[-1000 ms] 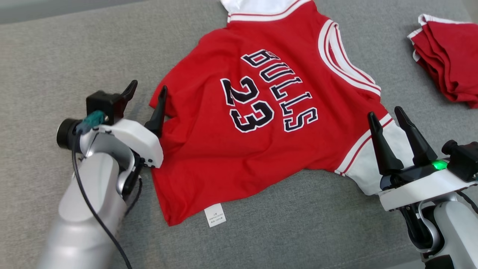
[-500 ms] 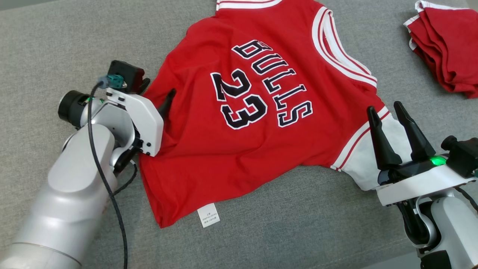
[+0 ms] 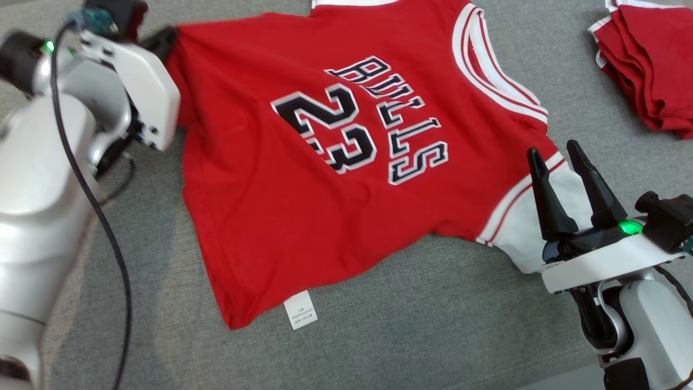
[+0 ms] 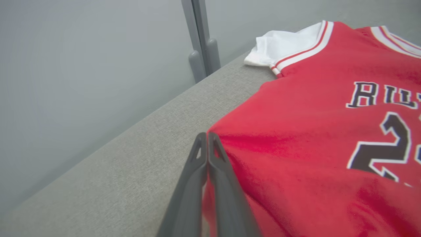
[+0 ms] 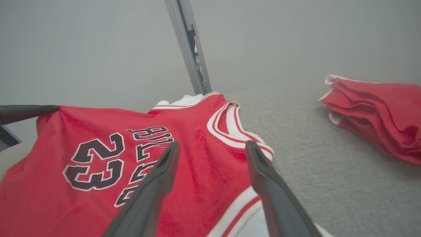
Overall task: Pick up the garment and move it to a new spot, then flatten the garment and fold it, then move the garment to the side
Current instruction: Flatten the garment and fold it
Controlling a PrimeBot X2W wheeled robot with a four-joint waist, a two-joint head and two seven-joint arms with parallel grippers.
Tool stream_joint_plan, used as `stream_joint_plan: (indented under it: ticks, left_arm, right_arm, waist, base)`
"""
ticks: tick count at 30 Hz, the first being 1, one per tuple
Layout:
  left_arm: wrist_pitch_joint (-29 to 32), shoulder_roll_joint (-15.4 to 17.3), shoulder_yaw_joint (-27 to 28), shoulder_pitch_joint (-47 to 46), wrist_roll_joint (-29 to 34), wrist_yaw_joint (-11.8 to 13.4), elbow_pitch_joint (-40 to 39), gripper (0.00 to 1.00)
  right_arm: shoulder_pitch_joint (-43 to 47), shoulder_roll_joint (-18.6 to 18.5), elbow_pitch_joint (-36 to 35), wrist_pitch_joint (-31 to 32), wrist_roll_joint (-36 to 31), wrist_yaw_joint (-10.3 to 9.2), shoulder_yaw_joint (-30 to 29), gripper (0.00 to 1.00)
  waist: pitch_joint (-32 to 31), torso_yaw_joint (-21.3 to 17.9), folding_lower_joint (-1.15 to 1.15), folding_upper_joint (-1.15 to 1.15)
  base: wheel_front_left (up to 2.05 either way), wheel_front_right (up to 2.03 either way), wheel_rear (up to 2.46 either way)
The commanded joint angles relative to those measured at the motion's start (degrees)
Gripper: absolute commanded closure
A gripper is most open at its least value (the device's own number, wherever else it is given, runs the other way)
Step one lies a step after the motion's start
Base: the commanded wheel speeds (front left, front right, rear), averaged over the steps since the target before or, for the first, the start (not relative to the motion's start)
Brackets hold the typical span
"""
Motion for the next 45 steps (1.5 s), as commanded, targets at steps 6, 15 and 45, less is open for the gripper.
stream_joint_plan:
  ticks: [6, 15, 45]
  left_arm:
    - [2.35, 3.38, -2.87, -6.84, 5.48, 0.77, 1.80, 1.00]
    - [-1.97, 0.73, -3.51, -9.39, 7.05, 4.90, 8.47, 0.00]
    - [-28.08, -13.10, 13.85, 36.35, -5.23, 15.36, -14.93, 0.00]
  right_arm:
    - [-0.96, 0.60, -0.15, -0.26, -0.36, 0.00, 0.45, 0.00]
    - [-1.13, 1.40, 0.75, -0.26, -0.29, -0.01, 0.65, 0.00]
    - [9.65, -5.33, -1.49, -0.26, -3.00, 0.00, -2.64, 0.00]
  waist:
    - [0.92, -1.34, 0.00, 0.00]
    - [0.93, -2.06, 0.00, 0.00]
    - [-20.60, 11.78, 0.00, 0.00]
  base:
    - [0.00, 0.00, 0.00]
    - [0.00, 0.00, 0.00]
    - [0.00, 0.00, 0.00]
